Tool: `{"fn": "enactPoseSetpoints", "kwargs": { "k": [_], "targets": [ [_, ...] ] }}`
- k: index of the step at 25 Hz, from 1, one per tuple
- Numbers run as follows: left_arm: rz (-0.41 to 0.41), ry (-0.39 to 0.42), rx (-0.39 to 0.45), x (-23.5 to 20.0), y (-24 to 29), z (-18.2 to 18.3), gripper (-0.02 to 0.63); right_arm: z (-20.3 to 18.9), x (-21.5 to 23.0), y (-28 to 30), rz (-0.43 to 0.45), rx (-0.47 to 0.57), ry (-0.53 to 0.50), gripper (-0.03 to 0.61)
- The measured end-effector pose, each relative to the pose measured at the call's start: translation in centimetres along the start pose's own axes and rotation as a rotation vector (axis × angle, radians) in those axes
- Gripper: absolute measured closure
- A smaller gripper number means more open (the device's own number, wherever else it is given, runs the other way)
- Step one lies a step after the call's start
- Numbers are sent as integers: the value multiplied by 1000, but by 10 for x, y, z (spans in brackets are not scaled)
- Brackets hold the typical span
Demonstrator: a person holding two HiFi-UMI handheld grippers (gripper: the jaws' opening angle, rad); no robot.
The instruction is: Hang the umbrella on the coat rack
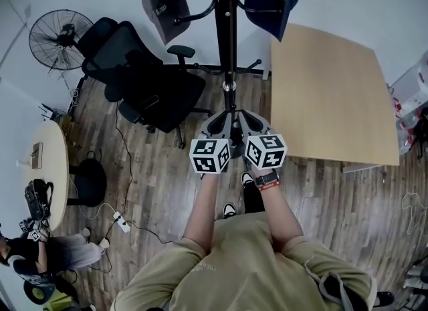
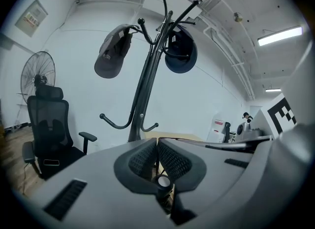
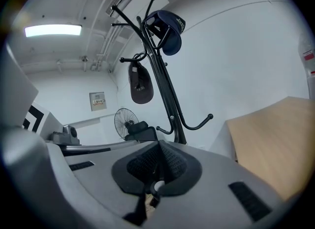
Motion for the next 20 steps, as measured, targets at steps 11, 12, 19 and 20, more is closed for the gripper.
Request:
{"fn": "enactPoseSetpoints", "kwargs": {
  "k": [11,12,19,20],
  "targets": [
    [28,-13,-39,-31,59,-5,583,5,42,51,22,-63,-19,565],
    [28,-12,-42,-34,63,-6,583,4,44,55,24,-66,-16,565],
    [30,-16,-53,-46,85,-3,583,10,59,78,35,-77,4,565],
    [30,-18,-53,-48,88,-3,583,11,61,82,37,-78,5,565]
  ]
}}
Point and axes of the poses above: the fingertips, and each gripper's own axes: y forward along the fingers, x to its right, z out of its top, the point moved 4 cm from there along -y, backward along the fingers, and after that the axes turned 4 degrees about y, right-handed, at the moved point
